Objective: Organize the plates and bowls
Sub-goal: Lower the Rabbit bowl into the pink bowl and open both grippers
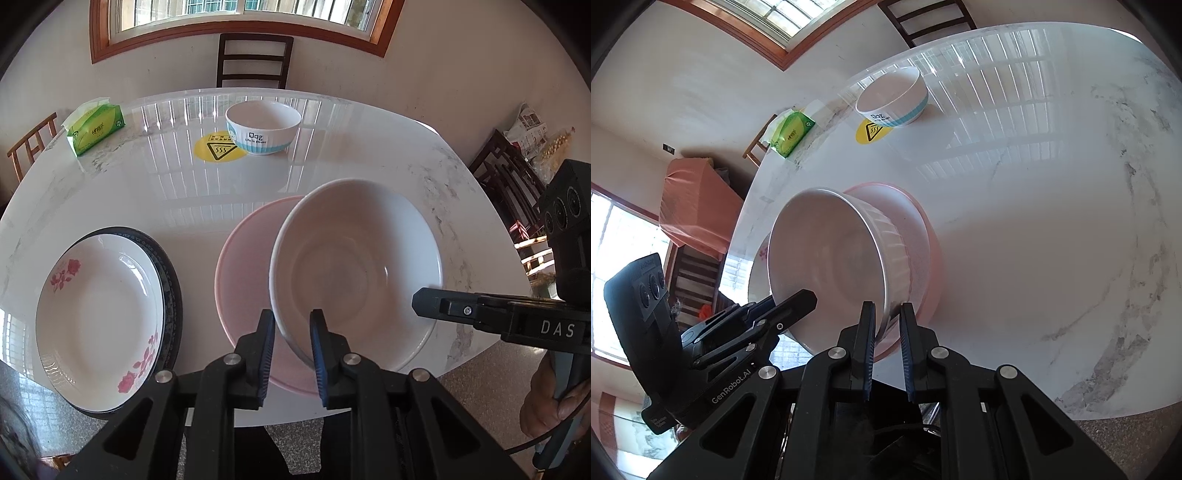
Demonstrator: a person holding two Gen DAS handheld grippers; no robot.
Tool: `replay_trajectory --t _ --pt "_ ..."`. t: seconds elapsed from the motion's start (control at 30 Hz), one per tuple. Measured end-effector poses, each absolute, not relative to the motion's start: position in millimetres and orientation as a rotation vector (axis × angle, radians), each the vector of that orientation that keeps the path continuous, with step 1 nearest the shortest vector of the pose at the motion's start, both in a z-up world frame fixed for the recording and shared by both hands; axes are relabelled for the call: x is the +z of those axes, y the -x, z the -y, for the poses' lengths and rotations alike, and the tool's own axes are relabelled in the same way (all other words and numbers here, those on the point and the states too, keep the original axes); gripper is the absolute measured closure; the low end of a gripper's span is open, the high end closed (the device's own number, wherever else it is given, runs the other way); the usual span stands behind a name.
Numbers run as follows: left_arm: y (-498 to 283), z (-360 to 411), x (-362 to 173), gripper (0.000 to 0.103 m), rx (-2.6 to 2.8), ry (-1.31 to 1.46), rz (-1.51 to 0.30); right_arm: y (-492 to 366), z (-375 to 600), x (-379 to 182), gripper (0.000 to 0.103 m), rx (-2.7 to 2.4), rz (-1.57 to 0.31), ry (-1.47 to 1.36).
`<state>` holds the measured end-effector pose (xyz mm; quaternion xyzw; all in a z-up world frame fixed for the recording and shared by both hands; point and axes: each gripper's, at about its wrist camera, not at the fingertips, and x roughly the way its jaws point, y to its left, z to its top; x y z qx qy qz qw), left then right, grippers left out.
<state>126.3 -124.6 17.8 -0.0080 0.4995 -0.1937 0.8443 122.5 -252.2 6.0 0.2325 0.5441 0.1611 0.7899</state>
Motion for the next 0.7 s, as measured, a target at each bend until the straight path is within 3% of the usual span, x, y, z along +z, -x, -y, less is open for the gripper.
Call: replay_trajectory --t 0.7 --pt "-133.1 125.6 10.8 0.079 -0.402 0.024 -1.089 -125.6 249.9 3.3 0.090 0.333 -1.189 -0.501"
